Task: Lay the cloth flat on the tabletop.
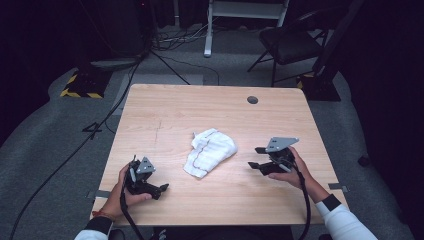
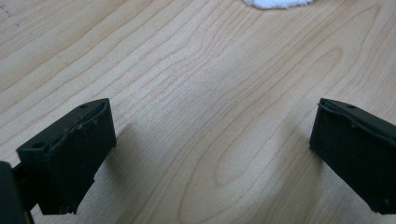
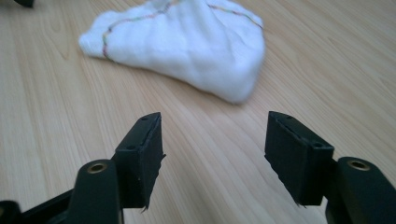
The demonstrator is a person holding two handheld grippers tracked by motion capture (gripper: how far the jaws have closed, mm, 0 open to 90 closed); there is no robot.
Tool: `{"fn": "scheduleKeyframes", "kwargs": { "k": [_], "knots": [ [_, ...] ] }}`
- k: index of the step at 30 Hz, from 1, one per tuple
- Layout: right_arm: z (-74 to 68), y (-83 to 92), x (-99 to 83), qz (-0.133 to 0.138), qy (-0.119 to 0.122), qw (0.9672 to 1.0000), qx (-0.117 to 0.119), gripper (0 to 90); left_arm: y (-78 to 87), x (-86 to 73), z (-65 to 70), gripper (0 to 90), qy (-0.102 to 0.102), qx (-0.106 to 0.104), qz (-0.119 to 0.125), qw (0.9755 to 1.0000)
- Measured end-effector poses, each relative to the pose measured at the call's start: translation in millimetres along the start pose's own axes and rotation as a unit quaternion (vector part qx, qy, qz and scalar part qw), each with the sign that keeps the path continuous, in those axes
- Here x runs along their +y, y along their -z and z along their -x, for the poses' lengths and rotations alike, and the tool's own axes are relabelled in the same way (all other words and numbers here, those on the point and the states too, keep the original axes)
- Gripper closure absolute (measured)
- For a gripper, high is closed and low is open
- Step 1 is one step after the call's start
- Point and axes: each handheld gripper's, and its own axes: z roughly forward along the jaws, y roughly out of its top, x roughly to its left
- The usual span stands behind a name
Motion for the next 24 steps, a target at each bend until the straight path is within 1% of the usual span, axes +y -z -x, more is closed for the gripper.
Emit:
{"fn": "scheduleKeyframes", "kwargs": {
  "k": [1, 2, 3, 6, 9, 10, 13, 15, 17, 21, 22, 23, 24],
  "knots": [
    [-7.8, -10.8, 10.6, 0.005, 0.014, 0.9998, 0.010, 41.2, 0.0, 0.0, 0.0, 0.5, 0.000, 0.000, 0.000, 1.0000],
    [-7.8, -10.8, 10.6, 0.005, 0.014, 0.9998, 0.010, 41.2, 0.0, 0.0, 0.0, 0.5, 0.000, 0.000, 0.000, 1.0000],
    [-17.4, -21.3, 21.1, 0.009, 0.026, 0.9994, 0.021, 43.3, 0.0, 0.1, 0.1, 0.5, 0.000, 0.000, -0.001, 1.0000],
    [-31.7, -36.0, 34.4, 0.015, 0.043, 0.9982, 0.039, 44.1, -0.6, 0.8, 1.2, 0.4, 0.001, 0.002, 0.000, 1.0000],
    [-47.9, -53.4, 47.2, 0.017, 0.065, 0.9961, 0.057, 45.0, -1.0, 1.2, 1.8, 0.4, 0.001, -0.001, -0.001, 1.0000],
    [-55.0, -60.4, 52.2, 0.016, 0.075, 0.9953, 0.060, 45.1, -1.0, 1.3, 1.7, 0.4, 0.000, -0.001, -0.001, 1.0000],
    [-68.0, -75.7, 60.9, 0.014, 0.094, 0.9931, 0.068, 45.8, -1.0, 1.3, 1.8, 0.5, 0.000, -0.001, -0.001, 1.0000],
    [-75.7, -86.2, 64.9, 0.009, 0.107, 0.9917, 0.070, 45.8, -1.0, 1.3, 1.7, 0.5, 0.000, -0.001, -0.001, 1.0000],
    [-81.0, -96.1, 66.6, 0.005, 0.111, 0.9909, 0.076, 46.0, -1.0, 1.3, 1.8, 0.4, 0.000, -0.001, -0.001, 1.0000],
    [-89.4, -114.5, 66.4, -0.009, 0.115, 0.9905, 0.075, 46.8, -1.0, 1.2, 1.8, 0.4, 0.000, -0.001, -0.001, 1.0000],
    [-91.8, -119.0, 65.5, -0.018, 0.119, 0.9903, 0.068, 47.6, -0.9, 1.3, 1.7, 0.5, 0.000, -0.001, -0.001, 1.0000],
    [-93.5, -122.9, 64.3, -0.029, 0.128, 0.9896, 0.058, 48.8, -1.0, 1.2, 1.8, 0.5, 0.000, -0.001, -0.001, 1.0000],
    [-94.4, -126.2, 62.9, -0.036, 0.129, 0.9895, 0.054, 50.5, -1.0, 1.2, 1.8, 0.4, 0.000, -0.001, -0.001, 1.0000]
  ]
}}
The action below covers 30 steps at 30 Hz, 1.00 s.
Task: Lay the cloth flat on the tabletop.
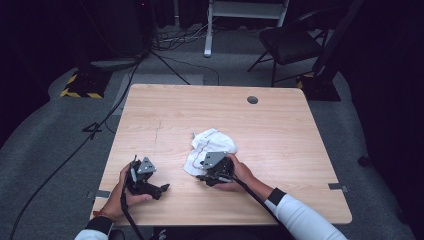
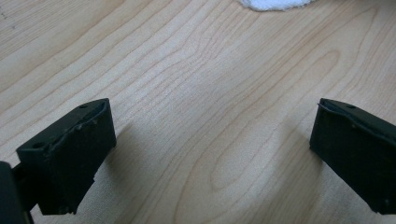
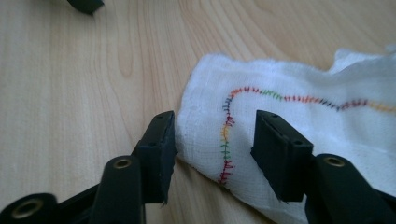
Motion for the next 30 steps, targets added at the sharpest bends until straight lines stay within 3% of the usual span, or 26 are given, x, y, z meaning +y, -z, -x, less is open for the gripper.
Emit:
{"fn": "scheduleKeyframes", "kwargs": {
  "k": [3, 5, 7, 10, 14, 15, 16, 19, 25, 30],
  "knots": [
    [1.4, -0.8, -3.6, -0.007, -0.001, 1.0000, -0.002, 63.5, 0.0, 0.0, 0.0, 0.5, 0.000, 0.000, 0.000, 1.0000],
    [4.3, 4.3, -5.4, -0.003, -0.001, 1.0000, -0.004, 76.6, 0.0, 0.0, -0.1, 0.4, 0.000, 0.000, 0.000, 1.0000],
    [8.1, 12.4, -8.4, 0.001, -0.004, 1.0000, 0.001, 83.0, 0.0, 0.0, 0.0, 0.5, 0.000, 0.000, 0.000, 1.0000],
    [13.8, 28.9, -13.5, 0.008, -0.008, 0.9999, 0.002, 85.1, 0.1, 0.1, 0.2, 0.5, 0.000, 0.001, -0.001, 1.0000],
    [21.9, 61.6, -20.4, 0.039, -0.027, 0.9988, -0.012, 85.4, -0.1, 0.4, 0.7, 0.8, -0.002, -0.001, 0.001, 1.0000],
    [21.9, 61.6, -20.4, 0.039, -0.027, 0.9988, -0.012, 85.4, -0.1, 0.4, 0.7, 1.5, -0.002, -0.001, 0.001, 1.0000],
    [26.6, 80.0, -26.1, 0.051, -0.033, 0.9977, -0.029, 85.6, -0.1, 0.6, 1.7, 1.9, -0.001, -0.001, 0.002, 1.0000],
    [33.4, 98.5, -37.5, 0.060, -0.051, 0.9956, -0.051, 85.6, -1.8, 4.3, 2.6, 2.0, -0.004, 0.001, -0.005, 1.0000],
    [50.9, 124.2, -74.2, 0.039, -0.103, 0.9888, -0.101, 85.3, -11.5, 16.8, 9.9, 2.0, -0.010, -0.009, -0.011, 0.9998],
    [64.9, 130.3, -103.4, 0.016, -0.141, 0.9828, -0.118, 84.7, -20.7, 30.6, 18.4, 5.5, -0.022, -0.015, -0.015, 0.9995]
  ]
}}
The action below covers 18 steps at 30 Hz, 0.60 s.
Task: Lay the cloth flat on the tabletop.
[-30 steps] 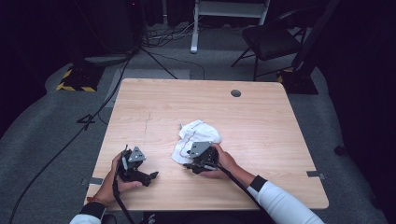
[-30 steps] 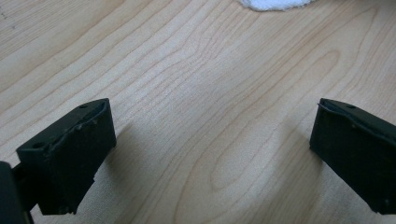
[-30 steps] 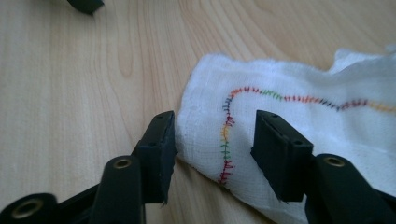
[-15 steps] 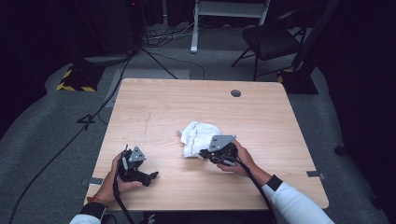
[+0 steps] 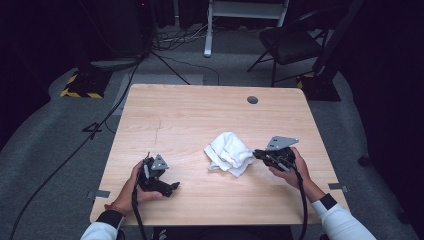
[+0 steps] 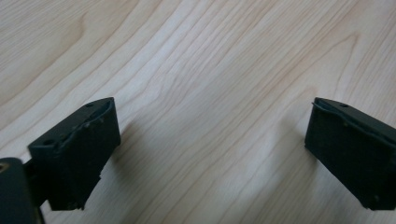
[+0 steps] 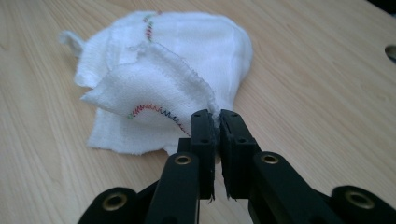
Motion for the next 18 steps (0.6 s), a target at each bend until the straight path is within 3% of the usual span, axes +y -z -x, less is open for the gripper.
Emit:
{"fn": "scheduleKeyframes", "kwargs": {
  "k": [4, 8, 10, 12, 14, 15, 18],
  "knots": [
    [5.2, -4.6, -13.1, -0.027, -0.005, 0.9996, 0.004, 81.0, -9.1, 17.2, 9.0, 20.0, -0.015, -0.016, 0.003, 0.9998],
    [6.2, -3.7, -19.3, -0.031, -0.011, 0.9994, 0.006, 71.8, -17.4, 34.4, 19.7, 17.9, -0.032, -0.031, 0.012, 0.9989],
    [5.5, 0.1, -20.0, -0.020, -0.011, 0.9995, 0.023, 65.3, -23.9, 53.6, 31.5, 18.6, -0.051, -0.041, 0.029, 0.9975],
    [2.3, 3.2, -20.3, -0.008, 0.000, 0.9989, 0.046, 57.8, -28.8, 66.1, 38.9, 18.2, -0.062, -0.047, 0.041, 0.9961],
    [0.3, 3.9, -20.1, -0.003, 0.005, 0.9982, 0.059, 56.9, -32.6, 73.6, 43.0, 18.3, -0.067, -0.051, 0.046, 0.9954],
    [-6.9, 3.4, -18.0, -0.005, 0.028, 0.9976, 0.063, 53.0, -38.3, 83.4, 47.2, 18.6, -0.072, -0.054, 0.050, 0.9947],
    [-15.2, 1.4, -15.5, -0.007, 0.054, 0.9961, 0.070, 50.7, -49.3, 98.3, 53.9, 19.4, -0.084, -0.056, 0.057, 0.9933]
  ]
}}
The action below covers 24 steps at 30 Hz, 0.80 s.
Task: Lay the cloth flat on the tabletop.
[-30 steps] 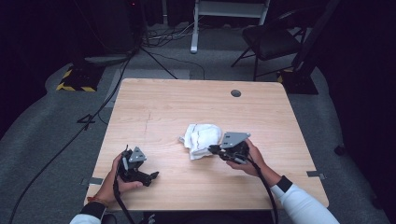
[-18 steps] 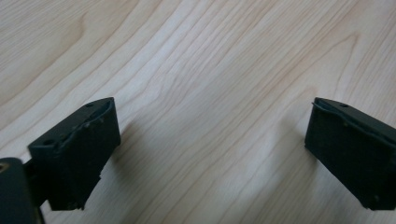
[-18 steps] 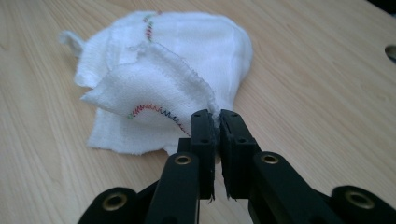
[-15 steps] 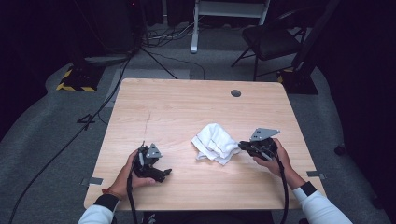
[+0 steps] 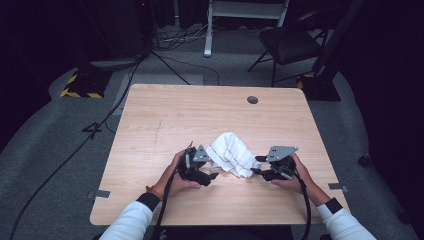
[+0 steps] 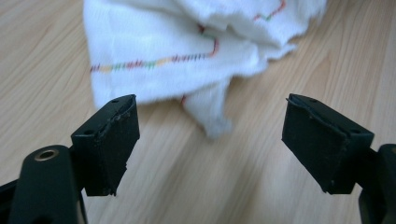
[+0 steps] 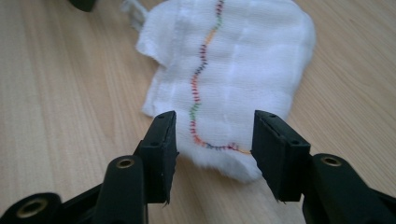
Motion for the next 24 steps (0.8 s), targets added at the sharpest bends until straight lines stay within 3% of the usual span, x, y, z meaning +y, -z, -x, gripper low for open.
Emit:
{"fn": "scheduleKeyframes", "kwargs": {
  "k": [3, 7, 14, 15, 17, 20, 24],
  "knots": [
    [-7.1, -3.1, 1.5, -0.002, 0.024, 0.9996, 0.012, 48.4, -10.7, 8.1, 1.8, 20.4, -0.008, 0.000, 0.003, 1.0000],
    [-12.7, -9.0, 2.2, -0.003, 0.035, 0.9987, 0.035, 46.6, -24.0, 14.0, 1.9, 21.5, -0.012, -0.005, 0.001, 0.9999],
    [-15.1, -19.3, -2.2, -0.027, 0.042, 0.9980, 0.040, 49.5, -38.7, 14.5, -0.1, 30.1, -0.025, -0.003, -0.020, 0.9995],
    [-13.8, -22.4, -4.4, -0.044, 0.038, 0.9979, 0.029, 54.6, -38.4, 13.9, -1.4, 39.5, -0.031, 0.003, -0.022, 0.9993],
    [-11.0, -23.4, -6.4, -0.047, 0.030, 0.9981, 0.026, 61.4, -35.8, 13.2, -4.1, 48.3, -0.038, 0.006, -0.025, 0.9990],
    [-7.5, -23.0, -9.1, -0.042, 0.023, 0.9984, 0.029, 72.2, -32.2, 12.5, -6.4, 59.5, -0.050, 0.013, -0.023, 0.9984],
    [-6.6, -18.6, -8.3, -0.041, 0.032, 0.9986, 0.007, 83.6, -24.5, 14.1, -8.7, 70.4, -0.057, 0.010, -0.014, 0.9982]
  ]
}}
